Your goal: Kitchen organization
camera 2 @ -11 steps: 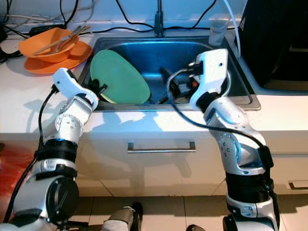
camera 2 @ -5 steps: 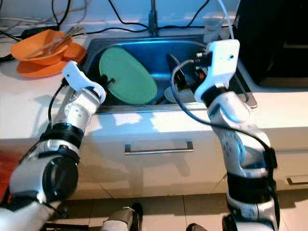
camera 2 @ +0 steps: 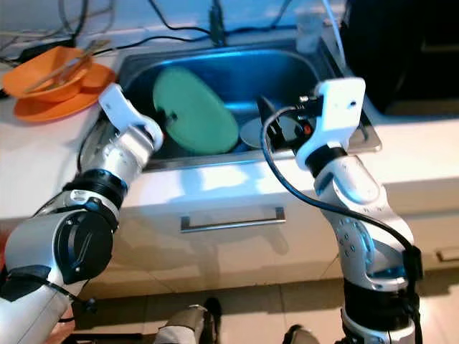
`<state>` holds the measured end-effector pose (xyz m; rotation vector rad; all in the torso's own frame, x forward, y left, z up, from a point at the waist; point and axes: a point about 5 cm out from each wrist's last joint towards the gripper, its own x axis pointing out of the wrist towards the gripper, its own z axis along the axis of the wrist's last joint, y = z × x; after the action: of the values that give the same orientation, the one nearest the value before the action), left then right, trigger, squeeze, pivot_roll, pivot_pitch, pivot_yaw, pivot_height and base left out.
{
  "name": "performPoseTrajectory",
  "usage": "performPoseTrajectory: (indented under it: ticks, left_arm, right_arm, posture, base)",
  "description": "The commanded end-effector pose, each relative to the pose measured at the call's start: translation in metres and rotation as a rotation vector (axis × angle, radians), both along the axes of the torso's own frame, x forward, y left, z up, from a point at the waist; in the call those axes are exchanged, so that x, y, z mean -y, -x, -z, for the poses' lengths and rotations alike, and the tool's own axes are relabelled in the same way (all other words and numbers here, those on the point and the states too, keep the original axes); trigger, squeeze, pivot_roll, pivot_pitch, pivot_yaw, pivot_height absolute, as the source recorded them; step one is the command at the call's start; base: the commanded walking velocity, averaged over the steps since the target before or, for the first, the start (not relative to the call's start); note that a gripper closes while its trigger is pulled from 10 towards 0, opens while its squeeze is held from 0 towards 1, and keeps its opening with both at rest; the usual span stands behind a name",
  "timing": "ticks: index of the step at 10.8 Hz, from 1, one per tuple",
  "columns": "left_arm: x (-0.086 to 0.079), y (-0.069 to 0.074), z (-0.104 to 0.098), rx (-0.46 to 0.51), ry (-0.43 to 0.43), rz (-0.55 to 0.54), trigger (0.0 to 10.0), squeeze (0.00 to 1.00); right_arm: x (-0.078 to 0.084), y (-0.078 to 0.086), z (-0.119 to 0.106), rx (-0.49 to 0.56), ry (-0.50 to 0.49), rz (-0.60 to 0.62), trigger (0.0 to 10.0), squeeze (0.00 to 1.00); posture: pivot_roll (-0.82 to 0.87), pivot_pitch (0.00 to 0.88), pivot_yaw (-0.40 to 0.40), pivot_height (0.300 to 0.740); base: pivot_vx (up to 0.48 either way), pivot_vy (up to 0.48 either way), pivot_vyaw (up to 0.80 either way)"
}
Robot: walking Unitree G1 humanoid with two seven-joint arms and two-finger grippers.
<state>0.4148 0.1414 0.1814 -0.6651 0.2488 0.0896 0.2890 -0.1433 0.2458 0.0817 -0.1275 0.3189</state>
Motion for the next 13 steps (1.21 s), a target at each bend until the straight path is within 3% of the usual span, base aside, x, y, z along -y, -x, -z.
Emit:
performPoseTrajectory:
  ticks: [1, 2, 4, 5, 6, 7, 8, 9, 10, 13]
  left_arm:
    - [-0.001, -0.006, -0.021, 0.069, 0.001, -0.022, 2.4, 0.0]
    - [0.003, -0.005, -0.02, 0.06, -0.002, -0.022, 2.7, 0.0]
    - [0.009, -0.003, -0.011, 0.027, 0.007, -0.014, 3.2, 0.0]
    - [0.011, -0.002, -0.004, 0.004, 0.017, -0.014, 4.0, 0.0]
    - [0.013, 0.0, 0.001, -0.014, 0.015, -0.017, 5.6, 0.0]
    - [0.012, 0.002, 0.007, -0.038, 0.017, -0.033, 6.1, 0.0]
    - [0.012, 0.003, 0.011, -0.052, 0.017, -0.04, 9.8, 0.0]
    - [0.012, 0.004, 0.014, -0.066, 0.022, -0.044, 10.0, 0.0]
    - [0.011, 0.005, 0.017, -0.077, 0.031, -0.053, 10.0, 1.0]
    - [0.014, 0.004, 0.015, -0.071, 0.049, -0.044, 10.0, 1.0]
  right_arm:
    - [-0.005, 0.006, 0.002, -0.036, -0.018, -0.046, 10.0, 0.22]
    - [-0.018, 0.017, 0.006, -0.055, 0.006, -0.159, 10.0, 0.23]
    - [-0.023, 0.025, 0.008, -0.09, 0.024, -0.214, 10.0, 0.22]
    - [-0.021, 0.028, 0.009, -0.107, 0.033, -0.217, 10.0, 0.22]
    - [-0.021, 0.03, 0.009, -0.123, 0.042, -0.235, 10.0, 0.22]
    - [-0.024, 0.033, 0.011, -0.146, 0.06, -0.264, 10.0, 0.22]
    - [-0.026, 0.035, 0.014, -0.173, 0.081, -0.288, 10.0, 0.22]
    - [-0.027, 0.036, 0.018, -0.217, 0.096, -0.3, 10.0, 0.22]
    - [-0.026, 0.038, 0.021, -0.242, 0.113, -0.302, 10.0, 0.22]
    - [-0.023, 0.038, 0.021, -0.253, 0.121, -0.286, 10.0, 0.22]
  posture:
    - [-0.1, 0.189, 0.18, 0.74]
    - [-0.11, 0.195, 0.186, 0.74]
    - [-0.13, 0.198, 0.184, 0.74]
    - [-0.14, 0.199, 0.178, 0.74]
    - [-0.14, 0.202, 0.171, 0.74]
    - [-0.15, 0.201, 0.167, 0.74]
    - [-0.15, 0.2, 0.165, 0.74]
    - [-0.15, 0.199, 0.163, 0.74]
    - [-0.15, 0.198, 0.162, 0.74]
    - [-0.16, 0.188, 0.165, 0.74]
  base:
    - [0.0, 0.0, 0.0]
    - [0.0, 0.0, 0.0]
    - [0.0, 0.0, 0.0]
    - [0.0, 0.0, 0.0]
    - [0.0, 0.0, 0.0]
    - [0.0, 0.0, 0.0]
    - [0.0, 0.0, 0.0]
    - [0.0, 0.0, 0.0]
    - [0.0, 0.0, 0.0]
    - [0.0, 0.0, 0.0]
